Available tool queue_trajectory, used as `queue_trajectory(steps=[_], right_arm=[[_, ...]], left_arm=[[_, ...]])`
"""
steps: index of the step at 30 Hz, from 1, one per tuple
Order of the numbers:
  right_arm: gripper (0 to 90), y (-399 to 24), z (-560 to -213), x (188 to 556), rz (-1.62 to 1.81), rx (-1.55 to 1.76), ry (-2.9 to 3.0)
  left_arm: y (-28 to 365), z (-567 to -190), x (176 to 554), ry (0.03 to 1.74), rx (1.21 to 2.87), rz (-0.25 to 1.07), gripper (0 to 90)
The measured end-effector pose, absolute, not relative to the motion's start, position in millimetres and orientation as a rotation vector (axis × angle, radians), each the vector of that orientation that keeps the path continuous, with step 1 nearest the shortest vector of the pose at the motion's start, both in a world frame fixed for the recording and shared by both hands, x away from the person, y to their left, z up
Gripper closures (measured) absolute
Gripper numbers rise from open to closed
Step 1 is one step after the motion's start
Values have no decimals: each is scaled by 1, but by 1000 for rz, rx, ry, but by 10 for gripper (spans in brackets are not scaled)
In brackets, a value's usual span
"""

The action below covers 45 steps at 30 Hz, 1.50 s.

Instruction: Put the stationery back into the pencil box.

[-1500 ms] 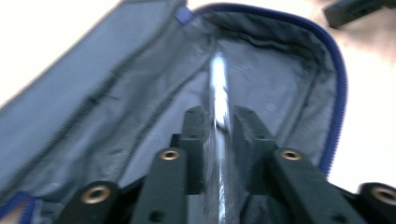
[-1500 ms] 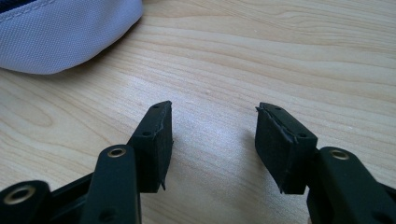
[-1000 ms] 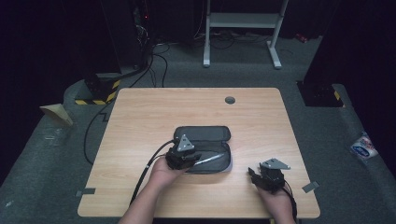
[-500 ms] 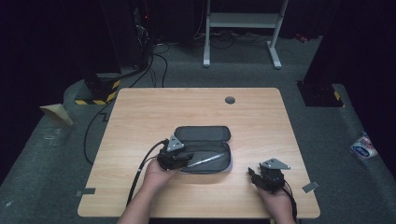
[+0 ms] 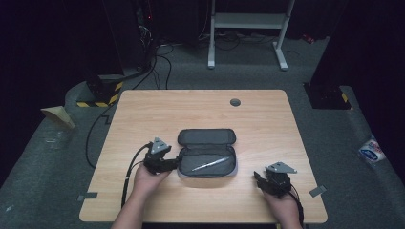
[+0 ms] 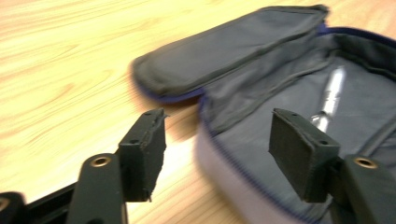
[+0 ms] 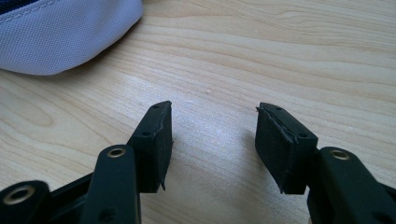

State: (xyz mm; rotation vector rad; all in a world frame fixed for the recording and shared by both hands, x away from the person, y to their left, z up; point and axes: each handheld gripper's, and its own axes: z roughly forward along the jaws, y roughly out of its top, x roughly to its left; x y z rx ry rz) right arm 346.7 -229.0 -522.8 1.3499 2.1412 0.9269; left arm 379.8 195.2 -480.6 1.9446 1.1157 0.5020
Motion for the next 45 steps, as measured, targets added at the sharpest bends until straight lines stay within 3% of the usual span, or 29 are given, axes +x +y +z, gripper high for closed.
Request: queue_trajectory(steps=[10,16,26,33,38,45], right_arm=[[459,-229,-523,347,925,1348,2141],[459,-229,-523,347,924,1348,2141],[459,-228,-523,346,924,1354,2137],[460,-228,-523,346,923,1355,2136],[454,-228,-523,346,925,1352,2139],[449,-228,-523,347,925,1354,2140]], left_arm=[[241,-494,368,1255,1930,558,149],[267,-507,359,1348,1927,567,106],[293,-522,343,1432,1981,578,82],[290,-530,328,1454,1949,626,59],[287,-530,320,1426,1935,628,156],[288,-530,322,1419,1935,621,162]])
